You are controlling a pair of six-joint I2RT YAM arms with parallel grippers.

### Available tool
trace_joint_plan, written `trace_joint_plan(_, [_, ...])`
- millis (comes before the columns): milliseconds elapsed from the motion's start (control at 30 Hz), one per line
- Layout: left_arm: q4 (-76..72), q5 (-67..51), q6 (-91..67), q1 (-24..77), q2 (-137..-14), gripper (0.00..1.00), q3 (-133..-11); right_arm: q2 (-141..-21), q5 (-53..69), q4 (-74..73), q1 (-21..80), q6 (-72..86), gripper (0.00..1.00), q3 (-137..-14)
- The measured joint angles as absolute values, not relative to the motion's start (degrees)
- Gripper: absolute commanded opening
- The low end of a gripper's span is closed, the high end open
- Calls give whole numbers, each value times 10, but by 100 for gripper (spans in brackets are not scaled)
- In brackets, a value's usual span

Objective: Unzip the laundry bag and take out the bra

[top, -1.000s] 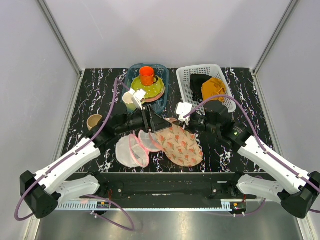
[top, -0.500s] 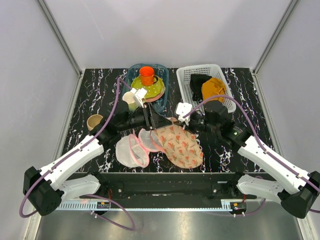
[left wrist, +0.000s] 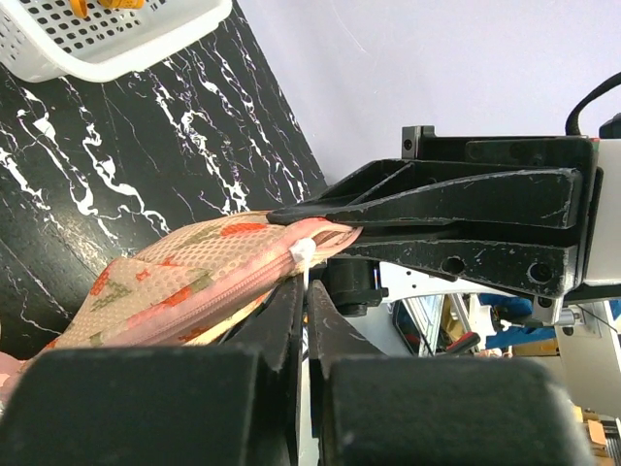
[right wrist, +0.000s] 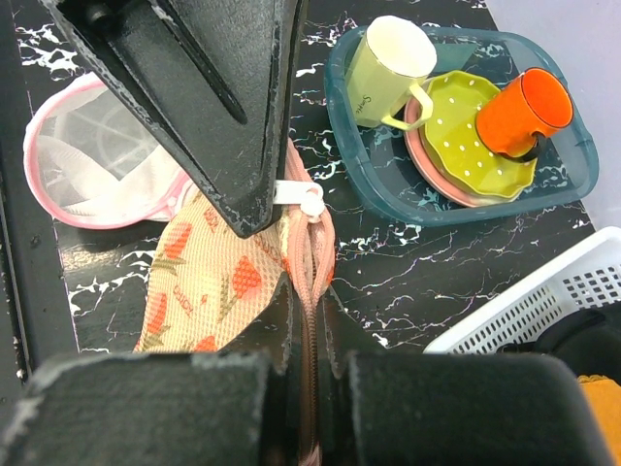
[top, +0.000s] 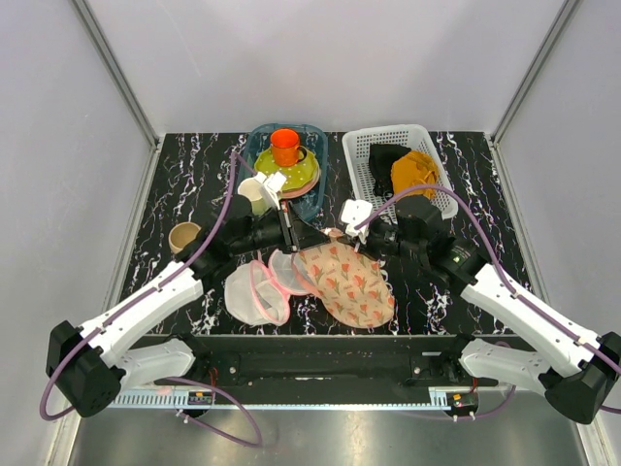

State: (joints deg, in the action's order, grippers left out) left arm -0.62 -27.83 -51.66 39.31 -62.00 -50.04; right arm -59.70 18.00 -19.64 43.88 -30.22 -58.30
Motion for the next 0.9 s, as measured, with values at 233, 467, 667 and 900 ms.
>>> trace_joint_plan(233, [11, -267, -500, 390, -612, 0, -500, -595, 175, -193, 439, -302, 0, -572])
trace_joint_plan(467, [43, -262, -465, 387, -586, 0, -501, -525, 164, -179, 439, -274, 0, -531])
trace_joint_plan(667, [46, -256, -451, 382, -578, 0, -501, -399, 116, -129, 439, -228, 0, -457])
trace_joint_plan(900, [26, -255, -457, 371, -577, 0, -484, -262, 7, 22, 440, -166, 0, -319])
